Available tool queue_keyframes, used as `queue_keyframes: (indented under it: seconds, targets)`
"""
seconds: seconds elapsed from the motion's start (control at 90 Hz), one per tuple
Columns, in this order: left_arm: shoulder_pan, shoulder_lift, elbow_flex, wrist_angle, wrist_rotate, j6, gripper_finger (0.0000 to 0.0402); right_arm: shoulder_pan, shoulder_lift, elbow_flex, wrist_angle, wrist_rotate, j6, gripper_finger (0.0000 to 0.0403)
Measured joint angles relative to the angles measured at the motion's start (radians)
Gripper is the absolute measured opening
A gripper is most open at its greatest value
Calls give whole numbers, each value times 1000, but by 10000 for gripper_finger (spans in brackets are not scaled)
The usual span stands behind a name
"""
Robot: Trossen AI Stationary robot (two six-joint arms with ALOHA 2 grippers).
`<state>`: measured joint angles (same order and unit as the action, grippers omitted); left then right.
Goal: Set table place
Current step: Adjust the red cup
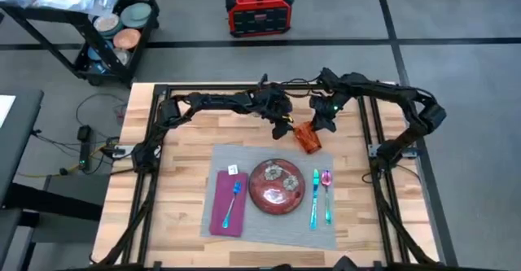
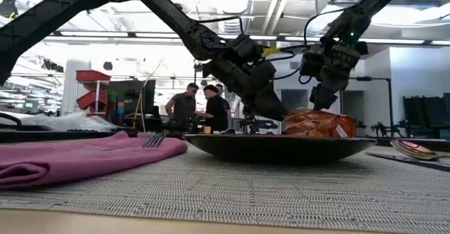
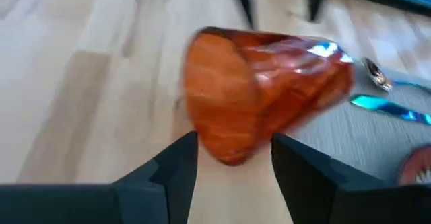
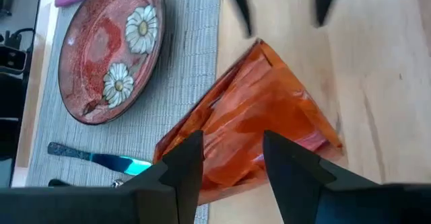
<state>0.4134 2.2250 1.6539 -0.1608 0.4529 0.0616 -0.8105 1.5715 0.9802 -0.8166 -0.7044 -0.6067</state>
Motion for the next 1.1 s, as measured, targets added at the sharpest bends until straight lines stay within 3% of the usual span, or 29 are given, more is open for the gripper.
queue_keyframes:
  seconds: [0.178,0.356,0.511,0.589,0.689,0.811,0.911,1.1]
  targets:
    - [-9,21,0,29,201,-18,168,12,0,0,4,14,-3,141]
    - [-50,42,-1,86,255,-44,168,12,0,0,9,28,2,141]
    - [-81,52,0,195,160,-114,150,12,0,0,9,28,30,141]
    - [-95,52,0,196,92,-127,108,12,0,0,4,28,31,141]
    - [-105,52,0,170,62,-126,26,12,-1,1,-6,30,70,139]
    - [-106,53,4,160,18,-222,4,12,-18,50,-113,82,77,124]
    - [-102,44,70,20,-41,-220,1,11,-76,131,-190,93,48,105]
    - [-141,39,345,-371,-192,14,1,10,-233,302,-364,155,70,86]
